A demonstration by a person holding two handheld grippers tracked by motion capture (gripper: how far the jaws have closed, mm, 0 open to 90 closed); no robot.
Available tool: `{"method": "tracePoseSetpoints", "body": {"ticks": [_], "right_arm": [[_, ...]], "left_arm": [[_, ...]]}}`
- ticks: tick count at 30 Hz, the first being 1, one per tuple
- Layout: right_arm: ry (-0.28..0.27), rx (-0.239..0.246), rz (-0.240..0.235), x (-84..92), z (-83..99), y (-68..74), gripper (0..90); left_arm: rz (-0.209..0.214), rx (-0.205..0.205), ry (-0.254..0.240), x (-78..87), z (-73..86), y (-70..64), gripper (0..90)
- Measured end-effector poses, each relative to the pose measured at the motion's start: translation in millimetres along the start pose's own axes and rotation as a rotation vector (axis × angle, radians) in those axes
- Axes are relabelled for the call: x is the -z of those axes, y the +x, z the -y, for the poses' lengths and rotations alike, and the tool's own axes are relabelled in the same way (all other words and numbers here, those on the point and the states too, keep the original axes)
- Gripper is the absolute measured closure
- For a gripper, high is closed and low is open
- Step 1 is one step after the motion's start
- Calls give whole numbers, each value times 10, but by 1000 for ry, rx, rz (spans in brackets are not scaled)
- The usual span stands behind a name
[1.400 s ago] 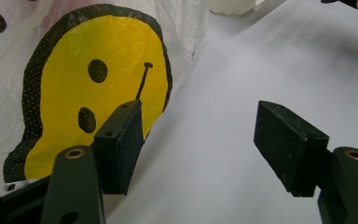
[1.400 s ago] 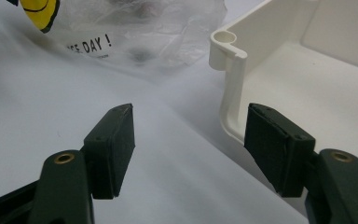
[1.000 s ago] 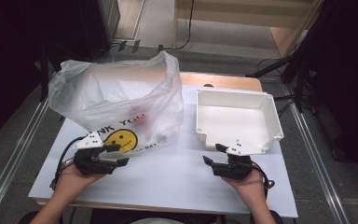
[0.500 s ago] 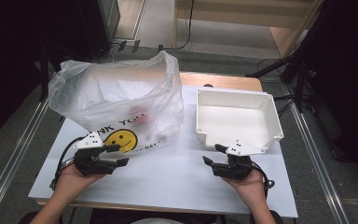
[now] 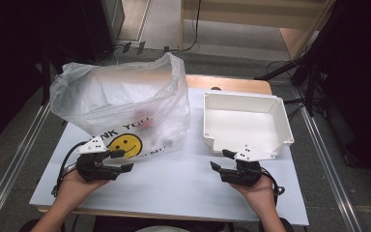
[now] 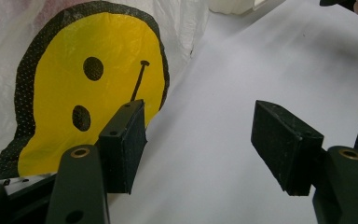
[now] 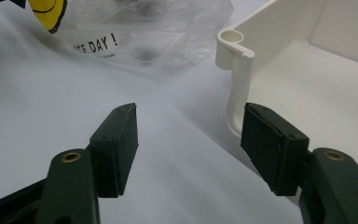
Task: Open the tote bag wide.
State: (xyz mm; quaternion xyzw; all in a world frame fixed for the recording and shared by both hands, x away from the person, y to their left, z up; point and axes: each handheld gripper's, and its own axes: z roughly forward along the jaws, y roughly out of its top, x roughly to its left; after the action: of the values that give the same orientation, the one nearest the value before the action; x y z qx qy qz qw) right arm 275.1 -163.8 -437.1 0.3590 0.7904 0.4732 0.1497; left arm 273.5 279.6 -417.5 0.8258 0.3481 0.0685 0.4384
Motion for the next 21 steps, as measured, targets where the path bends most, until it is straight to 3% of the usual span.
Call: {"method": "tracePoseSetpoints", "body": {"ticks": [11, 13, 21], "right_arm": [[-3, -2, -18, 0, -3, -6, 415], [-3, -27, -53, 0, -10, -24, 428], [2, -36, -93, 7, -69, -21, 449]], "left_arm": [[3, 8, 5, 14, -14, 2, 378], [12, 18, 5, 21, -19, 7, 398], [36, 14, 17, 42, -46, -29, 484]]}}
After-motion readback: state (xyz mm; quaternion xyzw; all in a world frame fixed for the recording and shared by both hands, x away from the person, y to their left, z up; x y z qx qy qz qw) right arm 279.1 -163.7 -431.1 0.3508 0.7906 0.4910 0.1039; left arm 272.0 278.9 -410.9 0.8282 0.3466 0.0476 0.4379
